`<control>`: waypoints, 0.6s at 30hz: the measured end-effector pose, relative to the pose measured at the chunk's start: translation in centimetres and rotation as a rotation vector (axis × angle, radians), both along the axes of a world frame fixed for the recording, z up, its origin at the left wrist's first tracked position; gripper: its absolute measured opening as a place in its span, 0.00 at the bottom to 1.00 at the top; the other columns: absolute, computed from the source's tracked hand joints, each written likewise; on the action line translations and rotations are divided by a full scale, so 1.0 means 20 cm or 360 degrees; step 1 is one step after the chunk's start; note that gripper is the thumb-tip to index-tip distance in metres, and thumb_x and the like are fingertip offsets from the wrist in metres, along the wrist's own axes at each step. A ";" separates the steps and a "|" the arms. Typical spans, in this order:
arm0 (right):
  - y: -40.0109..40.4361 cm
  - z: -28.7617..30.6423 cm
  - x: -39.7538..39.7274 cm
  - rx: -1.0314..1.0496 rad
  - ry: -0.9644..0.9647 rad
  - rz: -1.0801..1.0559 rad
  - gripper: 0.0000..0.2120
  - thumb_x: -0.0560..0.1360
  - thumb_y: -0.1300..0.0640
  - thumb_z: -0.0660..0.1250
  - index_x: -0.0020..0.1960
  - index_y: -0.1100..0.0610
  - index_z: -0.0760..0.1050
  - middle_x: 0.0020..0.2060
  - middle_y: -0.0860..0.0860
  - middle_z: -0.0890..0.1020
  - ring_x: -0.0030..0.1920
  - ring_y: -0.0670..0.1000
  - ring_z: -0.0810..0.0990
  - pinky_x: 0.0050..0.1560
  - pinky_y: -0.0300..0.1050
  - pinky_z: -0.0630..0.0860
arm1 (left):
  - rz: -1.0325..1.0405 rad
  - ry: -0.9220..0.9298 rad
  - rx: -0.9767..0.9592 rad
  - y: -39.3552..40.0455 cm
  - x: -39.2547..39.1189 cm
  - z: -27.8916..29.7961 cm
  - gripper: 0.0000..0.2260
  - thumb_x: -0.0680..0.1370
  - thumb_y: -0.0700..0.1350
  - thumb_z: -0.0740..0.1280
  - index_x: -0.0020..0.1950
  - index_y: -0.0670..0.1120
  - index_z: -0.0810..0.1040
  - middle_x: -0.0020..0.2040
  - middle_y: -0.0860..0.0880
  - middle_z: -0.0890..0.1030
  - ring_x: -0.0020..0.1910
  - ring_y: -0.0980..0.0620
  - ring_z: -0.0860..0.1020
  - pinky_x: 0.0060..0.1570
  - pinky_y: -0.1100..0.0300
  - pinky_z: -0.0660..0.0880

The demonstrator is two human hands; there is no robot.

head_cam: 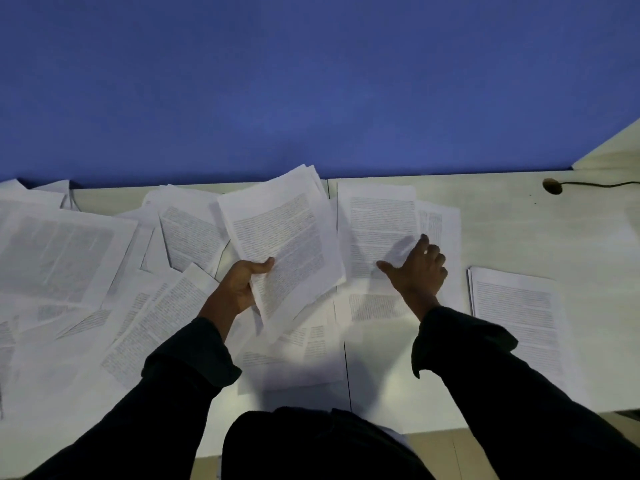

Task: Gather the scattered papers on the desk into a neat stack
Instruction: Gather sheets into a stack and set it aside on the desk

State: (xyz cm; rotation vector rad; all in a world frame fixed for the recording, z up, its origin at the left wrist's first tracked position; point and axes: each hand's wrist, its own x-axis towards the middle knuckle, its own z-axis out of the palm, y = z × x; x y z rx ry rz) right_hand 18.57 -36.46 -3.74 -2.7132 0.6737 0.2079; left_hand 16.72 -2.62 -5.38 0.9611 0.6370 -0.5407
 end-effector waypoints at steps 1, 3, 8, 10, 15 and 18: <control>0.00 0.01 0.01 0.0041 0.0126 -0.0058 0.62 0.62 0.33 0.80 0.80 0.61 0.53 0.72 0.63 0.69 0.72 0.66 0.69 0.70 0.64 0.69 | -0.0013 0.0012 0.0074 -0.02 0.02 0.00 0.19 0.77 0.35 0.71 0.67 0.39 0.79 0.64 0.40 0.81 0.60 0.40 0.78 0.66 0.43 0.74; 0.00 0.02 0.04 0.0090 0.0314 -0.0107 0.70 0.57 0.33 0.84 0.81 0.62 0.47 0.74 0.63 0.65 0.74 0.66 0.66 0.72 0.64 0.68 | -0.0064 0.0041 0.0219 -0.06 0.06 0.01 0.16 0.76 0.36 0.73 0.64 0.38 0.81 0.64 0.39 0.81 0.61 0.39 0.79 0.67 0.42 0.73; -0.04 0.02 0.12 0.0720 0.0279 -0.0378 0.49 0.64 0.53 0.85 0.73 0.62 0.58 0.69 0.62 0.72 0.69 0.64 0.74 0.67 0.56 0.74 | -0.0185 -0.0060 0.0164 -0.12 0.13 0.05 0.19 0.74 0.35 0.73 0.66 0.39 0.80 0.64 0.40 0.82 0.63 0.39 0.79 0.68 0.43 0.72; -0.06 0.03 0.12 0.0907 0.0085 -0.0397 0.30 0.70 0.62 0.80 0.67 0.63 0.71 0.62 0.60 0.80 0.59 0.62 0.81 0.54 0.48 0.77 | -0.0195 -0.0096 0.0139 -0.11 0.15 0.08 0.19 0.76 0.35 0.71 0.67 0.39 0.79 0.64 0.41 0.82 0.62 0.40 0.79 0.67 0.44 0.73; 0.01 0.00 0.04 0.1756 -0.0059 -0.0239 0.11 0.75 0.69 0.74 0.54 0.57 0.84 0.53 0.55 0.87 0.56 0.59 0.86 0.58 0.53 0.82 | -0.0216 -0.0298 0.0388 -0.08 0.26 0.18 0.21 0.73 0.36 0.75 0.65 0.41 0.80 0.63 0.42 0.82 0.64 0.39 0.79 0.67 0.40 0.74; 0.08 0.00 -0.03 0.1898 0.0053 -0.0010 0.12 0.75 0.71 0.73 0.54 0.58 0.85 0.50 0.52 0.89 0.51 0.54 0.87 0.53 0.50 0.83 | -0.0376 -0.0383 0.0493 -0.11 0.32 0.25 0.18 0.76 0.37 0.73 0.65 0.42 0.80 0.62 0.45 0.84 0.62 0.41 0.81 0.66 0.43 0.75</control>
